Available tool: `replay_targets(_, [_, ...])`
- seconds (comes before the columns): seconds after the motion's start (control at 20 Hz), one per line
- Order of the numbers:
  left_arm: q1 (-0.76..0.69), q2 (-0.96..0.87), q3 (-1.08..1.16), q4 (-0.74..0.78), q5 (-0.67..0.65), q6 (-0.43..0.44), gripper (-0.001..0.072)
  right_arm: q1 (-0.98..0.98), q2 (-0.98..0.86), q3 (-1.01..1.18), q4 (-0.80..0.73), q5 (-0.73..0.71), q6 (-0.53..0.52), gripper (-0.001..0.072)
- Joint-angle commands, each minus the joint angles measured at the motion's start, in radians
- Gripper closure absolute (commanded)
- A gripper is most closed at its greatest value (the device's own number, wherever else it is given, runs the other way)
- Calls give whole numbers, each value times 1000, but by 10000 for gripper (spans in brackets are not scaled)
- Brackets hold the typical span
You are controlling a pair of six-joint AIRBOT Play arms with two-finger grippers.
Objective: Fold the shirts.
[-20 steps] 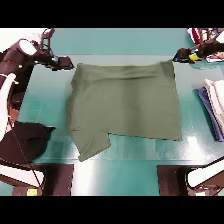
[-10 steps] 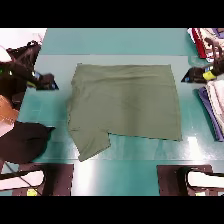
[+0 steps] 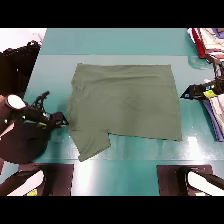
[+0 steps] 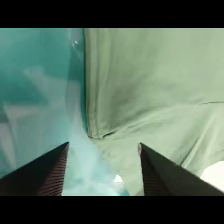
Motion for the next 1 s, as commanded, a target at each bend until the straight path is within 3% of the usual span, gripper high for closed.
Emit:
replay_targets(0.0, [0,32,-136,-92,92,10,176,0,42,-35,0,-16,-2,278])
replay_targets(0.25, [0,31,-167,-156,192,33,178,0,42,-9,1,-13,-1,278])
replay_targets(0.3, [0,31,-167,-173,204,33,215,0,42,-12,0,-10,-1,278])
replay_targets(0.35, [0,31,-167,-184,209,36,438,0,42,-18,0,-7,-1,278])
replay_targets(0.45, [1,31,-164,-194,214,45,673,-1,42,-40,-2,15,-1,278])
replay_targets(0.65, [0,31,-80,-192,165,90,680,-73,43,-135,-3,69,-1,286])
replay_targets(0.95, [0,31,0,-193,121,120,680,-372,44,-444,0,76,-2,286])
